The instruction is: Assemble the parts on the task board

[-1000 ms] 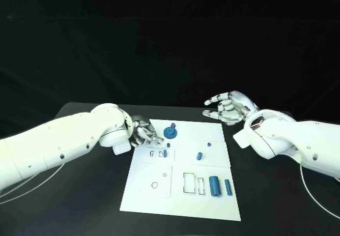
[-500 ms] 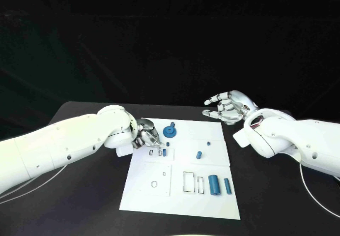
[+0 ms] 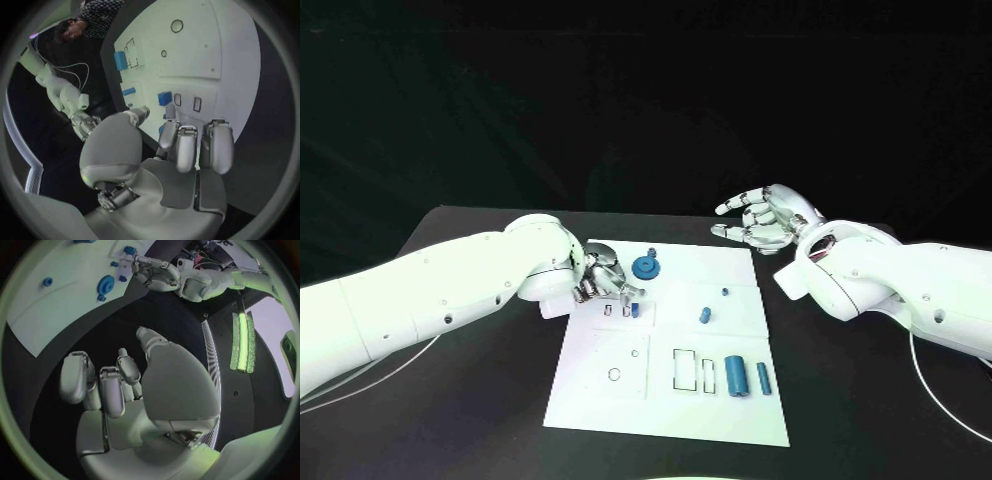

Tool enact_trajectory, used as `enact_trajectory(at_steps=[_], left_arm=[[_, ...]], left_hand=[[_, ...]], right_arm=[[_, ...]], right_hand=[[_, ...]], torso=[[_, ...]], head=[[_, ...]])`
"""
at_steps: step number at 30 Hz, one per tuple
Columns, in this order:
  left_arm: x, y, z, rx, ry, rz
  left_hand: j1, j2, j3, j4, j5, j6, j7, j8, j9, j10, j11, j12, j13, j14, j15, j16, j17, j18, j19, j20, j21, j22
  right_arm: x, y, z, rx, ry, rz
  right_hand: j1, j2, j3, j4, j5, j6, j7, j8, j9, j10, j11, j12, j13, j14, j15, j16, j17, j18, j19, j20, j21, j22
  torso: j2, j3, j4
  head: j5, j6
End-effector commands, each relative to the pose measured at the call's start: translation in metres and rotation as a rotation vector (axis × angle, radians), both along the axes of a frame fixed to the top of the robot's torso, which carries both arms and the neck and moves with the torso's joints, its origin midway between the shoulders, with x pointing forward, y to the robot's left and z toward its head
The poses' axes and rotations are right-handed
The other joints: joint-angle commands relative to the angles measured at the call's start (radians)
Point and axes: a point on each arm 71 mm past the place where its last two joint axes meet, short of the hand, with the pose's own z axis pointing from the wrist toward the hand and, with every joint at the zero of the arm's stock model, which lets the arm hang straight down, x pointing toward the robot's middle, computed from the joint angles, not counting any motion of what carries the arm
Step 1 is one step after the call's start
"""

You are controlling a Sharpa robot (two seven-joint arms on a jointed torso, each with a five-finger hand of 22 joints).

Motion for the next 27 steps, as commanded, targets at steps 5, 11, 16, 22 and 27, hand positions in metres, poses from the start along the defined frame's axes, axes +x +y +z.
enact_trajectory(at_steps=[5, 11, 16, 22, 27], left_arm=[[-0.0015, -0.0039, -0.0005, 0.02, 0.021, -0.024], [-0.0012, -0.0045, -0.0027, 0.037, 0.032, -0.031], [-0.0005, -0.0051, -0.0045, 0.044, 0.038, -0.035], [0.0, -0.0077, -0.0063, 0.048, 0.044, -0.044], [0.0014, -0.0079, -0.0082, 0.055, 0.052, -0.047]], left_hand=[[-0.052, -0.004, -0.06, 0.001, -0.007, 0.001, -0.013, 0.018, 0.022, 0.008, -0.003, 0.008, 0.007, 0.105, -0.012, 0.007, 0.263, -0.022, 0.007, -0.006, 0.008, 0.008], [-0.052, -0.003, -0.062, 0.001, -0.007, 0.001, -0.013, 0.018, 0.023, 0.002, -0.003, 0.005, -0.001, 0.105, -0.012, 0.007, 0.263, -0.022, 0.008, -0.006, 0.008, 0.01], [-0.044, 0.001, -0.065, -0.001, -0.004, -0.001, -0.013, 0.018, 0.025, -0.003, -0.004, 0.001, -0.007, 0.105, -0.013, 0.007, 0.263, -0.022, 0.008, -0.007, 0.009, 0.011], [-0.023, 0.009, -0.068, -0.003, -0.001, -0.003, -0.014, 0.019, 0.03, -0.008, -0.004, -0.003, -0.014, 0.105, -0.013, 0.007, 0.263, -0.022, 0.008, -0.007, 0.009, 0.013], [0.002, 0.018, -0.068, -0.003, 0.0, -0.005, -0.013, 0.019, 0.034, -0.009, -0.004, -0.006, -0.016, 0.105, -0.013, 0.007, 0.263, -0.023, 0.009, -0.007, 0.01, 0.014]], right_arm=[[0.0001, 0.0023, -0.0006, -0.016, 0.003, 0.022], [0.0003, 0.0022, -0.0008, -0.018, 0.004, 0.022], [0.0002, 0.0013, -0.0008, -0.02, 0.004, 0.02], [0.0002, 0.0013, -0.001, -0.022, 0.005, 0.021], [0.0001, 0.0014, -0.001, -0.023, 0.007, 0.021]], right_hand=[[0.009, 0.005, 0.001, 0.005, 0.001, 0.006, 0.0, 0.004, -0.001, -0.005, -0.004, 0.0, -0.001, 0.06, 0.005, -0.005, 0.083, 0.006, -0.009, 0.001, -0.004, 0.012], [0.009, 0.005, 0.001, 0.005, 0.001, 0.006, 0.0, 0.004, -0.001, -0.005, -0.004, 0.0, -0.001, 0.06, 0.005, -0.005, 0.083, 0.006, -0.009, 0.001, -0.004, 0.012], [0.009, 0.005, 0.001, 0.005, 0.001, 0.006, 0.0, 0.004, -0.001, -0.005, -0.004, 0.0, -0.001, 0.06, 0.005, -0.005, 0.083, 0.006, -0.009, 0.001, -0.004, 0.012], [0.008, 0.005, 0.001, 0.007, 0.001, 0.008, 0.0, 0.005, -0.002, -0.004, -0.004, 0.001, 0.0, 0.059, 0.005, -0.006, 0.081, 0.006, -0.009, 0.001, -0.005, 0.011], [0.008, 0.005, 0.001, 0.007, 0.001, 0.008, 0.0, 0.005, -0.002, -0.004, -0.004, 0.001, 0.0, 0.059, 0.005, -0.006, 0.081, 0.006, -0.009, 0.001, -0.005, 0.011]], torso=[[0.0, -0.0005, 0.0005], [0.001, -0.0009, -0.0006], [0.001, -0.0014, 0.0004], [0.0, -0.0011, -0.0002], [0.0, -0.0015, 0.0008]], head=[[-0.002, 0.0], [-0.004, -0.005], [-0.008, -0.007], [-0.008, -0.011], [-0.009, -0.014]])
